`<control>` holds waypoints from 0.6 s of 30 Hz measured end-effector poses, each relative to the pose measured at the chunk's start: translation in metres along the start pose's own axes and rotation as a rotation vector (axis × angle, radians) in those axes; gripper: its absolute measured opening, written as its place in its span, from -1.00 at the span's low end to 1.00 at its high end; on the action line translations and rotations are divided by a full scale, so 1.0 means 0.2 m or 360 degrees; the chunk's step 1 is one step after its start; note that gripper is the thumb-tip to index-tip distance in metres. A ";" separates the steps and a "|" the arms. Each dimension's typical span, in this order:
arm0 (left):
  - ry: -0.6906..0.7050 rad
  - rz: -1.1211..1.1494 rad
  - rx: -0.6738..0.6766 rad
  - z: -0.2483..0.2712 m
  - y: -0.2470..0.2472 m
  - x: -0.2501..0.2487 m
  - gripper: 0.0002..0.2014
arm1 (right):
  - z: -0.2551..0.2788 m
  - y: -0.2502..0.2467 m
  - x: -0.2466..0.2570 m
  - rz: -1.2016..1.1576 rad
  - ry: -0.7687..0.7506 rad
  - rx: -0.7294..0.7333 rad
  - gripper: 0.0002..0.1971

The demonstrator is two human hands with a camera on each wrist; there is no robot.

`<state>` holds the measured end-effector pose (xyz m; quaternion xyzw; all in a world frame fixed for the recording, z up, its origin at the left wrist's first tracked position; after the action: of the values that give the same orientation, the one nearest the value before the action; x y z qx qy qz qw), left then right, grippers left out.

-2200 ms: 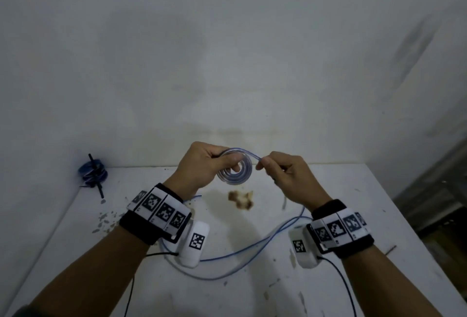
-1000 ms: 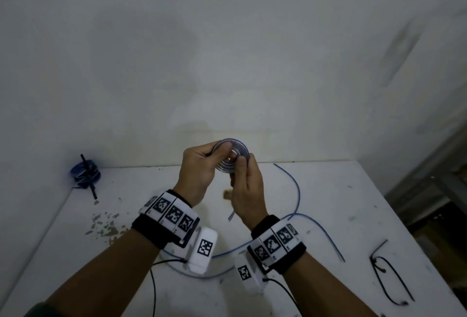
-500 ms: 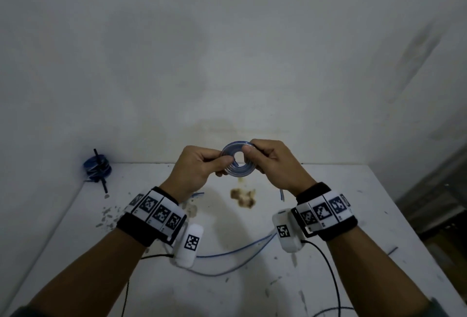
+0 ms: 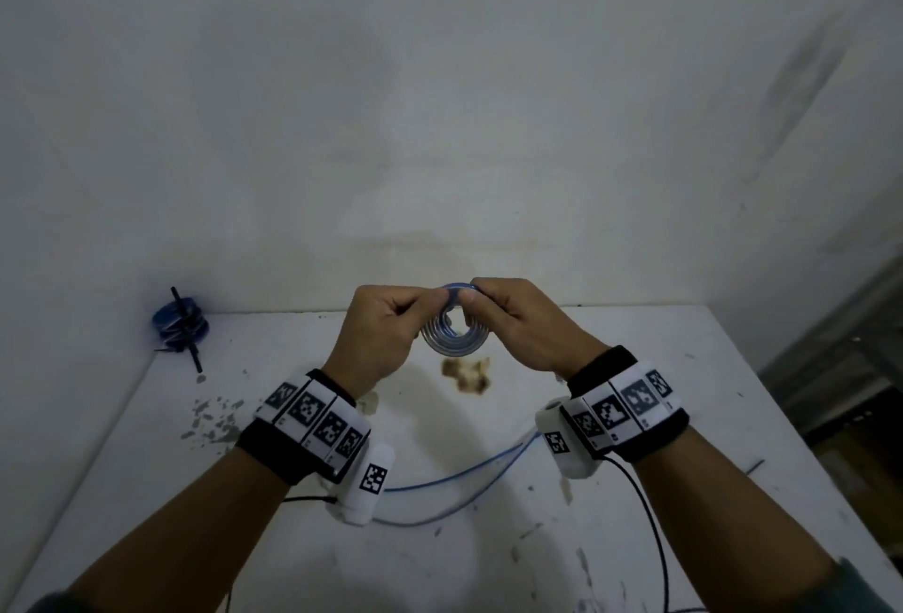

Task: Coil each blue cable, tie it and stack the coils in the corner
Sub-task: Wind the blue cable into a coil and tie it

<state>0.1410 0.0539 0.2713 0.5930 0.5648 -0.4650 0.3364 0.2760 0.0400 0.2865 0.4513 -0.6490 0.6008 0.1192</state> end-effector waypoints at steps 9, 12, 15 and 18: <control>0.0243 -0.0083 -0.0130 0.03 0.02 -0.08 -0.89 | 0.04 0.03 -0.04 -0.0337 0.0166 -0.0736 -0.63; 0.0123 -0.0093 -0.0117 0.03 0.01 -0.04 -0.86 | 0.04 0.03 -0.04 -0.0142 0.0123 -0.0832 -0.64; -0.0099 -0.0089 0.0018 0.02 0.02 0.03 -0.79 | 0.03 0.03 -0.05 -0.0061 0.0065 -0.0775 -0.66; -0.0221 -0.0068 0.0110 0.01 0.03 0.07 -0.80 | 0.02 0.01 -0.04 -0.0067 0.0009 -0.0738 -0.61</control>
<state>0.1455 0.0560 0.2577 0.5584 0.5364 -0.5312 0.3440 0.2798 0.0399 0.2788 0.4236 -0.7597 0.4342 0.2341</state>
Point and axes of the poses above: each hand's wrist, its own z-axis away from the middle knuckle, its own y-axis out of the palm, x = y × z, the point moved 10 cm from there along -z, towards the middle knuckle, and after that the axes turned 3 degrees about z, right-handed, at the moved point
